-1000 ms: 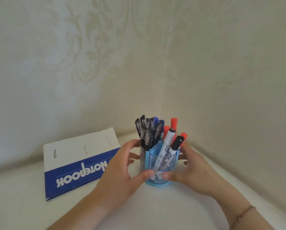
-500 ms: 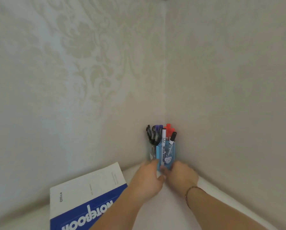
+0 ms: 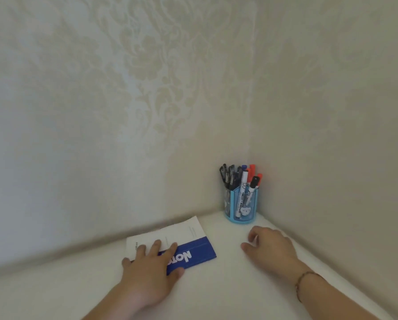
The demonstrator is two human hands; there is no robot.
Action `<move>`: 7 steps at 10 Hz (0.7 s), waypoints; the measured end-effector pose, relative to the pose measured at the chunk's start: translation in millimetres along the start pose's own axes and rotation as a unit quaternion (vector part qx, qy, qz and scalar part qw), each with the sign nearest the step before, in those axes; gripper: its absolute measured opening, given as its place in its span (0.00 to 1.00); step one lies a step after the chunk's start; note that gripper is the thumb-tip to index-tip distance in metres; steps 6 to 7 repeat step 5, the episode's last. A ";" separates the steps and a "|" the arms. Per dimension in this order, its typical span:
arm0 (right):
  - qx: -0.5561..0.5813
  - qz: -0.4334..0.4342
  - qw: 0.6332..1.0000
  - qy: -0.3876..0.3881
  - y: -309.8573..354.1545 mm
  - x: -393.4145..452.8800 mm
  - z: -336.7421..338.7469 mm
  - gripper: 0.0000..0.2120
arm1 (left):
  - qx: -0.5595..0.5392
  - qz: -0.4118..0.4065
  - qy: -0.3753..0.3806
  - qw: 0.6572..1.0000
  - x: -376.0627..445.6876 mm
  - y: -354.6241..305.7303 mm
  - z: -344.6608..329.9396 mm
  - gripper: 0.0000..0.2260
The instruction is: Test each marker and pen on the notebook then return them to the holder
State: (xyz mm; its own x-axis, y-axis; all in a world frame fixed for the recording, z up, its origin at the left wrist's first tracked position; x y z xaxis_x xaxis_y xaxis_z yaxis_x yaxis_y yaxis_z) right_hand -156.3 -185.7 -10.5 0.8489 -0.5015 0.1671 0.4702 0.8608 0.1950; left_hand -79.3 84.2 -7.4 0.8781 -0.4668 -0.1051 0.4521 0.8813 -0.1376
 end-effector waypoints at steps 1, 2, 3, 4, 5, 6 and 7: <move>0.076 0.014 0.997 0.023 -4.7 -21.0 13.3 0.09 | -0.018 -0.026 0.015 0.999 18.1 -47.5 -3.2 0.29; 0.127 0.036 0.991 0.006 -14.0 -49.4 31.4 0.08 | -0.019 0.008 0.018 1.000 43.1 -82.9 -3.5 0.28; 0.226 0.062 0.970 -0.071 -26.9 -77.8 62.9 0.05 | 0.013 0.034 0.026 0.999 55.4 -94.5 -3.5 0.27; 0.331 0.107 0.924 -0.160 -19.4 -112.9 110.5 0.06 | 0.012 0.024 -0.005 1.000 54.8 -89.5 -2.7 0.27; 0.493 0.179 0.818 -0.236 -8.8 -160.3 182.1 0.13 | -0.037 0.001 -0.075 0.997 18.7 -93.3 -16.3 0.27; 0.493 0.179 0.818 -0.236 -8.8 -160.3 182.1 0.13 | -0.037 0.001 -0.075 0.997 18.7 -93.3 -16.3 0.27; 0.493 0.179 0.818 -0.236 -8.8 -160.3 182.1 0.13 | -0.037 0.001 -0.075 0.997 18.7 -93.3 -16.3 0.27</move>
Point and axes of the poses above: each hand's wrist, its own x-axis towards the middle knuckle, its own z-axis out of the back of the hand, y = z × x, the point moved 1 cm from there along x, towards the middle knuckle, and after that the axes turned 8 degrees about -x, right-handed, at the moved point
